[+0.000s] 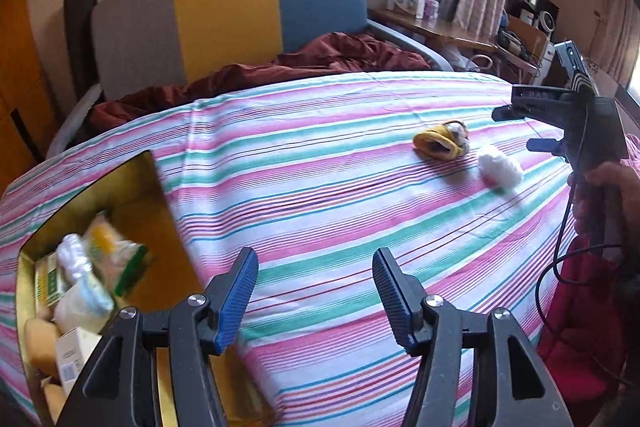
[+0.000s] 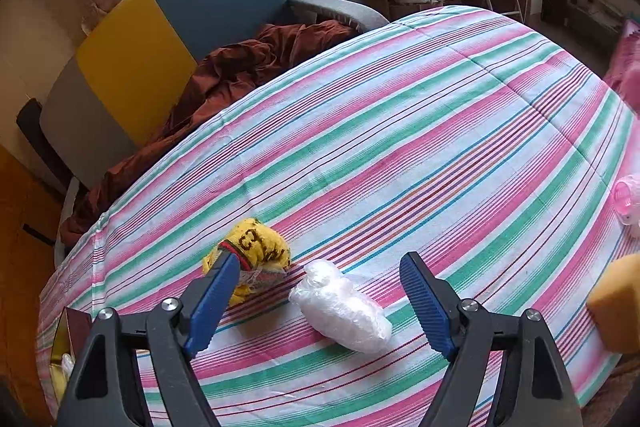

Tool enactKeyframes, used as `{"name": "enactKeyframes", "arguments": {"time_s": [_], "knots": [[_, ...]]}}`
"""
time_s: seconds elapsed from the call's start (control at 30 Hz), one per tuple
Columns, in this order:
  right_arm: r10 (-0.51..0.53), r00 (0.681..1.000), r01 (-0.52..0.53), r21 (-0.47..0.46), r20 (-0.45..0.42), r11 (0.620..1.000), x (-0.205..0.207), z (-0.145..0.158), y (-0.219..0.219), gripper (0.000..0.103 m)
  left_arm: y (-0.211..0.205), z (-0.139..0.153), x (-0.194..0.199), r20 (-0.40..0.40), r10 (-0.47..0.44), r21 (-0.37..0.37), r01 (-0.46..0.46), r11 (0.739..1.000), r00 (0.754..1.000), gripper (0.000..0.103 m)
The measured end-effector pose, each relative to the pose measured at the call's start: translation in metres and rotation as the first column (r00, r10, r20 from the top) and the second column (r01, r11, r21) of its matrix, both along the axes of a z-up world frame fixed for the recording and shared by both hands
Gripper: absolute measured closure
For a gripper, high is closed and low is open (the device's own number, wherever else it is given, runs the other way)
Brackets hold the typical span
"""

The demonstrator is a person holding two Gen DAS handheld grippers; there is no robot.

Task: Organize objects
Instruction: 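Move the right tool to the clear plastic bag and grasp it, then grasp the yellow sock with the left tool while the right tool holds the plastic bag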

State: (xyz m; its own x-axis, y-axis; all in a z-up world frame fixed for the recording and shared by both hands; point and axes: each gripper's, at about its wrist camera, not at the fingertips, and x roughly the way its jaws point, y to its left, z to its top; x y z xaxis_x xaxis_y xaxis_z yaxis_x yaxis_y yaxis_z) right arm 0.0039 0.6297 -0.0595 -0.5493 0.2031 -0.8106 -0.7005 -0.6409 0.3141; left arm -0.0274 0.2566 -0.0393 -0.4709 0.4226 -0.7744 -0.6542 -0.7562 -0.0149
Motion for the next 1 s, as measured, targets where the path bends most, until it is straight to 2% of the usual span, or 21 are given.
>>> {"name": "enactKeyframes", "arguments": {"time_s": [0.07,0.23,0.37,0.43,0.47,0.5,0.53,0.57,0.8,0.9,1.0], "knots": [[-0.008,1.0,0.008,-0.024,0.003,1.0,0.002,-0.003,0.003,0.014,0.013,-0.004,0.0,0.014,-0.018,-0.002,0.018,1.0,1.0,0.043],[0.023,0.994,-0.014,-0.081,0.109,0.997,-0.007,-0.025,0.005,0.013,0.035,-0.012,-0.001,0.049,-0.046,-0.008,0.046,0.999,0.998,0.043],[0.083,0.979,-0.07,-0.075,0.184,0.995,-0.016,-0.037,-0.004,0.012,0.048,-0.019,-0.004,0.067,-0.07,-0.02,0.072,0.997,0.995,0.043],[0.11,0.967,-0.107,-0.026,0.228,0.994,-0.022,-0.039,-0.01,0.014,0.054,-0.022,-0.007,0.087,-0.076,-0.016,0.078,0.997,0.993,0.043],[0.125,0.957,-0.129,-0.002,0.262,0.992,-0.025,-0.041,-0.014,0.027,0.057,-0.023,-0.009,0.097,-0.078,-0.012,0.08,0.997,0.992,0.043],[0.145,0.948,-0.149,-0.004,0.283,0.989,-0.028,-0.045,-0.017,0.057,0.059,-0.023,-0.011,0.103,-0.082,-0.009,0.083,0.997,0.991,0.043],[0.161,0.942,-0.159,-0.029,0.293,0.987,-0.029,-0.051,-0.018,0.064,0.062,-0.023,-0.012,0.106,-0.086,-0.005,0.087,0.996,0.991,0.043],[0.165,0.939,-0.165,-0.025,0.303,0.986,-0.029,-0.053,-0.019,0.064,0.066,-0.023,-0.014,0.109,-0.089,-0.001,0.09,0.996,0.99,0.043],[0.058,0.977,-0.06,0.002,0.203,0.998,-0.01,-0.035,-0.005,0.067,0.094,-0.028,-0.032,0.193,-0.109,0.068,0.098,0.993,0.975,0.043],[0.02,0.986,-0.022,0.012,0.167,1.0,-0.005,-0.029,0.001,0.067,0.113,-0.029,-0.038,0.199,-0.122,0.078,0.108,0.991,0.972,0.043],[-0.026,0.995,0.026,0.003,0.092,1.0,0.002,-0.023,0.007,0.067,0.135,-0.03,-0.044,0.203,-0.136,0.085,0.121,0.989,0.97,0.042]]}}
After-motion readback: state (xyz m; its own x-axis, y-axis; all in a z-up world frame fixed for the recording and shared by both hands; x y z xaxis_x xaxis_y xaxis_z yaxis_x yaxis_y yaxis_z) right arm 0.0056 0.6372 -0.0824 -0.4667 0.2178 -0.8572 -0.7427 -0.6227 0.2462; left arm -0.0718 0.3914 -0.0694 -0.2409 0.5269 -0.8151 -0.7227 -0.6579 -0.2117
